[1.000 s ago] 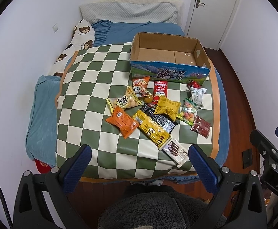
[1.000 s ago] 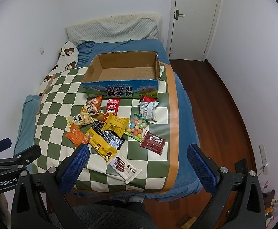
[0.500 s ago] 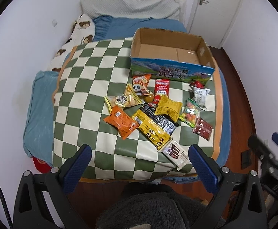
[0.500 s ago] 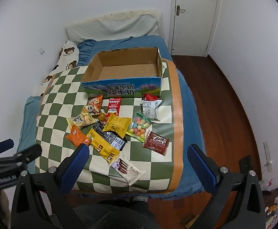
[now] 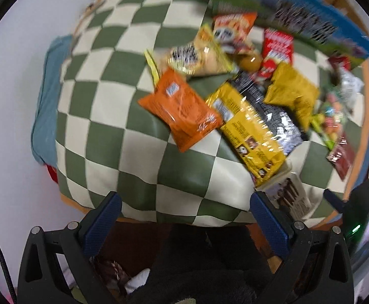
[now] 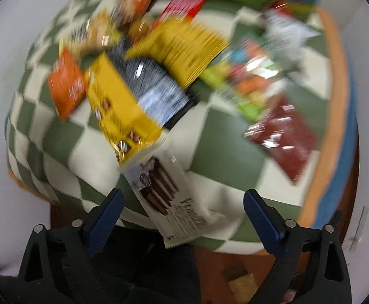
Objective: Organize snacks
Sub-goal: 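Grasp the yellow-and-black bag with the left tool while the right tool grasps the white Franzzi pack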
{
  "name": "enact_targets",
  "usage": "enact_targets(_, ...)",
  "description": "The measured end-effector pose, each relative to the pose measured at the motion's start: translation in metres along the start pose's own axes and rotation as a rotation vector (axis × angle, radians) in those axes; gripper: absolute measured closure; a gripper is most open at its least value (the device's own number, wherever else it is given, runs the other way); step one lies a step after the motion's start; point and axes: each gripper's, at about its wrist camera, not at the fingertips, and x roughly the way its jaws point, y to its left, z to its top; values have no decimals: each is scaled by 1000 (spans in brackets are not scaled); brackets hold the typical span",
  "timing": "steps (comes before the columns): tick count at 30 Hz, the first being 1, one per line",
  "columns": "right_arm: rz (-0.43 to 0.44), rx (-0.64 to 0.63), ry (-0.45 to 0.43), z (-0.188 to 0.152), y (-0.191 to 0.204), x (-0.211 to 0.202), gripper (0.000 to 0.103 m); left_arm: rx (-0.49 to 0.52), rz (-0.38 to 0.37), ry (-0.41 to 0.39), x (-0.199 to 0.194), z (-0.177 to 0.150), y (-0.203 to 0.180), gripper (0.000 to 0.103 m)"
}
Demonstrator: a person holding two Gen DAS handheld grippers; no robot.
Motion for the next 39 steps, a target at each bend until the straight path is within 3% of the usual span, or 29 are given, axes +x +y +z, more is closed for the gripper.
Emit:
enact_targets(6, 5, -109, 51, -14, 23, 59, 38, -113, -128, 90, 39, 18, -9, 0)
enact_targets(13, 2, -5, 10, -27, 3, 66, 45, -307, -373, 238, 85, 47, -30, 0)
enact_targets(18, 16, 97, 12, -28, -17, 69, 45, -428, -396, 269, 114, 67, -38, 0)
enact_targets(22, 46, 175, 12, -28, -20, 77, 45, -445, -349, 243, 123, 80, -42, 0)
enact_targets(26, 100, 279, 12, -27, -29, 81, 45, -331, -302, 178, 115, 83, -47, 11)
enact_targets(30, 156, 349, 11, -28, -29, 91, 45, 34, -133, 76, 94, 75, -60, 14)
enact_targets(33, 193, 390, 18, -32, -31, 99, 45, 265, -40, 71, 93, 58, -62, 14)
enact_targets(36, 223, 429, 17, -27, -47, 92, 45, 328, -43, 89, 96, 54, -52, 12)
enact_targets(39, 243, 473, 16, -24, -45, 102, 41, 231, -125, 139, 106, 66, -33, 10)
